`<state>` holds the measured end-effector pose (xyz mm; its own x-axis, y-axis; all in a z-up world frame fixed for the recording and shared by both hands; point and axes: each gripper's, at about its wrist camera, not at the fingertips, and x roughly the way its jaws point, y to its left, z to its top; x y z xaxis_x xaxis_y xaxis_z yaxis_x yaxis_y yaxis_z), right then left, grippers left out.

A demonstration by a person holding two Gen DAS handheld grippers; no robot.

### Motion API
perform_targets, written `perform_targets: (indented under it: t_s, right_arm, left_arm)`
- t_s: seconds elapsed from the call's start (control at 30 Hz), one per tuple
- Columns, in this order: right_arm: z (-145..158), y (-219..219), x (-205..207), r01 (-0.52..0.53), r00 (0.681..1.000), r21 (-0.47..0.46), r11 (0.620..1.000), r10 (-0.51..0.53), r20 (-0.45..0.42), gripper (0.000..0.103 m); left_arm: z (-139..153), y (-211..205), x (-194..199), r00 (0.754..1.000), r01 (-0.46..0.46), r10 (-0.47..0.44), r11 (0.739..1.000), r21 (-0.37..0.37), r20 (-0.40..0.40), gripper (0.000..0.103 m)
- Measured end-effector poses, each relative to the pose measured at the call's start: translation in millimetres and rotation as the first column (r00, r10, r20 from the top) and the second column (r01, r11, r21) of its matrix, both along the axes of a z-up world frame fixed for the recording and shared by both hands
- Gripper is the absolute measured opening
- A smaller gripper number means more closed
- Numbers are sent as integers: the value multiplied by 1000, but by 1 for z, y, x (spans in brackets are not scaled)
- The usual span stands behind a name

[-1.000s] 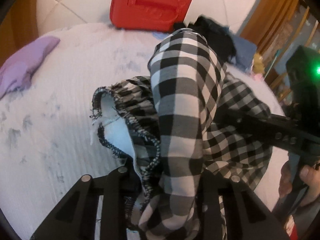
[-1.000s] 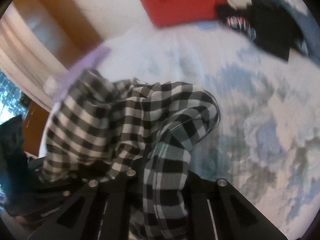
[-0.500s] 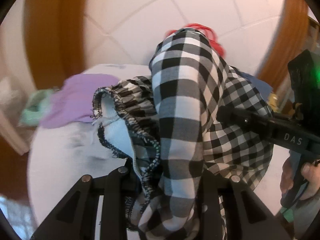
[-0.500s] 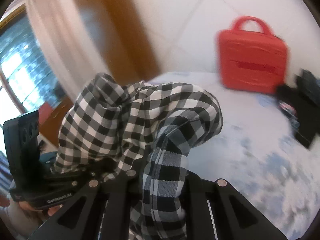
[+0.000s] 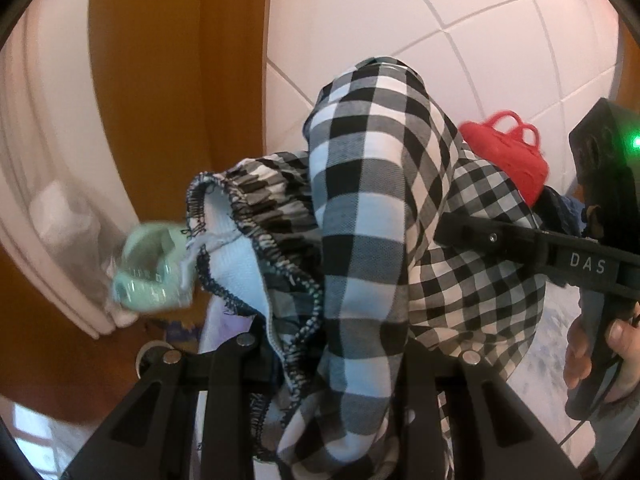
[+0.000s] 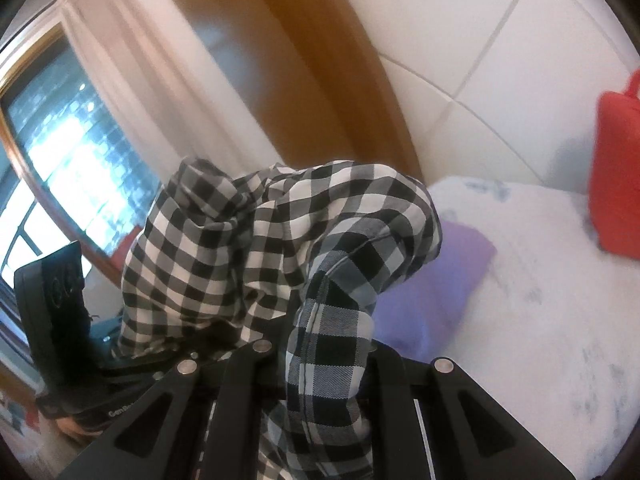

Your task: Fold clothes

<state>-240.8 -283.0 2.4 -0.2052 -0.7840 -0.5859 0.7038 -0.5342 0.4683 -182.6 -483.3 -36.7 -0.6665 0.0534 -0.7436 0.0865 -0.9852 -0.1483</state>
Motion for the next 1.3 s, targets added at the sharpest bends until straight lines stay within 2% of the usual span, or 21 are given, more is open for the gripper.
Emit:
perform_targets:
  t_s: [0.1, 0.2, 0.3, 0.37, 0.4, 0.5, 0.53, 0.57, 0.63, 0.73, 0.8, 0.87, 0.97, 1.07, 1.1, 1.13, 1.2, 1.27, 1.3]
  right_arm:
    - [-2, -34, -40, 16, 1000, -1, 1000, -16, 22, 11]
    - [-19, -58, -81, 31, 997, 12, 999, -32, 75, 11]
    - [-53, -77, -123, 50, 987, 68, 996, -60, 151, 13]
    - [-83, -87, -143, 69, 981, 147, 987, -94, 172, 16]
    - [-100, -92, -151, 86, 978, 194, 977, -120, 169, 22]
    - [-150, -91, -179, 129, 973, 316, 940, -182, 145, 36]
    - [-165, -89, -189, 145, 970, 348, 926, -202, 134, 37]
    - [-175, -86, -194, 162, 968, 365, 917, -220, 122, 37]
    - [-187, -76, -202, 194, 963, 376, 906, -249, 103, 42]
    - [-181, -68, -194, 209, 971, 352, 912, -236, 35, 42]
    - [-162, -68, -174, 204, 978, 319, 926, -208, -20, 42]
    - [-148, -69, -157, 186, 982, 294, 937, -182, -40, 42]
    - [-143, -79, -143, 169, 986, 308, 936, -164, -42, 46]
    - [-144, -88, -126, 157, 987, 354, 922, -150, -47, 60]
    - [-144, -90, -121, 156, 988, 371, 915, -146, -54, 70]
    - [-144, -92, -116, 154, 988, 380, 912, -142, -60, 80]
    - [-143, -92, -104, 143, 990, 385, 912, -128, -66, 92]
    - [-141, -90, -95, 146, 989, 393, 908, -127, -74, 101]
    - [-139, -89, -90, 149, 989, 400, 904, -130, -75, 103]
  left_arm:
    - [-19, -26, -48, 999, 4, -6, 999, 48, 40, 28]
    - [-38, -53, -97, 997, 5, -13, 995, 96, 79, 30]
    - [-59, -78, -143, 992, 1, -19, 990, 139, 121, 41]
    - [-96, -87, -162, 984, -34, 11, 991, 129, 177, 53]
    - [-114, -91, -171, 978, -54, 30, 992, 114, 205, 54]
    - [-160, -100, -187, 957, -122, 122, 992, -14, 263, 55]
    - [-169, -103, -190, 953, -139, 144, 990, -38, 266, 59]
    - [-170, -107, -190, 955, -144, 150, 989, -42, 256, 70]
    - [-170, -112, -189, 959, -153, 162, 987, -54, 233, 79]
    - [-140, -105, -177, 975, -145, 166, 979, -143, 150, 79]
    - [-120, -96, -172, 980, -139, 163, 971, -195, 116, 79]
    - [-106, -78, -164, 983, -119, 146, 967, -227, 108, 79]
    - [-104, -59, -157, 981, -108, 140, 969, -222, 137, 79]
    - [-111, -50, -149, 967, -135, 180, 963, -233, 183, 79]
    - [-113, -48, -145, 964, -143, 188, 963, -229, 190, 79]
    - [-116, -47, -141, 962, -150, 193, 965, -217, 194, 79]
    - [-116, -49, -131, 966, -162, 187, 976, -148, 176, 79]
    - [-114, -50, -126, 970, -163, 182, 979, -120, 162, 79]
    - [-114, -49, -124, 969, -165, 185, 978, -129, 162, 79]
